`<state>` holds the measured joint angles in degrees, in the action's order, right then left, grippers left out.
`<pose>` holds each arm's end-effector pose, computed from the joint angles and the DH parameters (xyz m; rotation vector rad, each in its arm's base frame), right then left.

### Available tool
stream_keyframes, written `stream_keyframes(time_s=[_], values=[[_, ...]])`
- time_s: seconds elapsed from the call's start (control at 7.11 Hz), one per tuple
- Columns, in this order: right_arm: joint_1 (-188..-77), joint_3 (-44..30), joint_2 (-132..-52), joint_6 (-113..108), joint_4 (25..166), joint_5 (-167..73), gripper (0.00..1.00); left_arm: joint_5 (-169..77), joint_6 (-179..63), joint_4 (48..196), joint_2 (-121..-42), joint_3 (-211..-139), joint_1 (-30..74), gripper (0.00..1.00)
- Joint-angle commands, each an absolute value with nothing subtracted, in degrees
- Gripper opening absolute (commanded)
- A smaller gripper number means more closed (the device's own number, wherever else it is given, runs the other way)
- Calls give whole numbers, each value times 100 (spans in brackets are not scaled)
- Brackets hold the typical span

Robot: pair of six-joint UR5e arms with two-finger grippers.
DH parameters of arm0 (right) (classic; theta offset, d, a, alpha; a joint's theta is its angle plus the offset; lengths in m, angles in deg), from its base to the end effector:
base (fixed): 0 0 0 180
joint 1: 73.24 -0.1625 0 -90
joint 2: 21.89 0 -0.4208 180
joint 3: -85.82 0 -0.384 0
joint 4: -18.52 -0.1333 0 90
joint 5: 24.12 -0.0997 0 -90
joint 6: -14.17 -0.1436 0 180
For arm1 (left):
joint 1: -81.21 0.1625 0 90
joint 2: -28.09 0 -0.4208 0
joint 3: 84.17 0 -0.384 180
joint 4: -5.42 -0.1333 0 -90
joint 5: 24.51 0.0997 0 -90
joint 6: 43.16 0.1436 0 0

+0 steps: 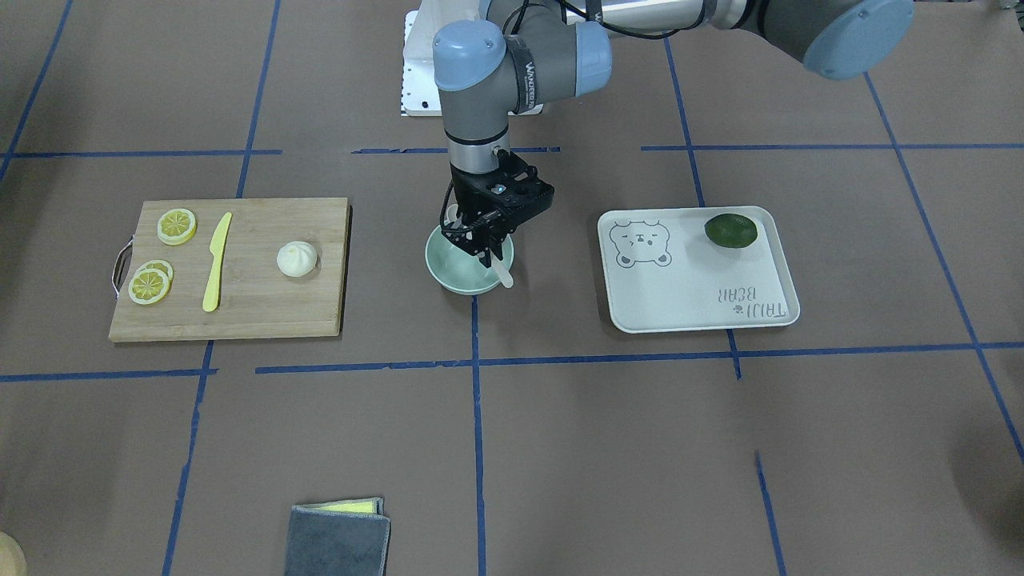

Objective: Put spoon and bun in bowl

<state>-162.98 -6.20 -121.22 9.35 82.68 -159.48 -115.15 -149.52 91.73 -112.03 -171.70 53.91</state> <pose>0.0291 -0.4394 0.6906 0.2710 -0.7969 -0.0532 0.6088 -0.4624 0.1827 0.0640 0.7826 -0.7193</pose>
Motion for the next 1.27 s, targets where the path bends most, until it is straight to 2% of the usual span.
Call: stream_keyframes(time_s=[0.0,0.42,0.56,0.7,0.99,1.13], values=[[-16298,-612,-12112,934,8268,-15947,100,-11521,-14933,9190,-11174,-17154,5352,7],[-16298,-603,-12112,934,8268,-15939,100,-11521,-14942,9208,-11201,-17119,5431,13],[-16298,-594,-12112,934,8268,-15939,100,-11512,-14933,9216,-11201,-17118,5466,18],[-16298,-594,-12112,934,8276,-15939,100,-11504,-14924,9216,-11201,-17127,5475,33],[-16298,-585,-12112,934,8276,-15939,100,-11521,-14583,9225,-11183,-17171,5467,55],[-16298,-594,-12112,934,8276,-15939,100,-11521,-14364,9234,-11183,-17206,5467,100]])
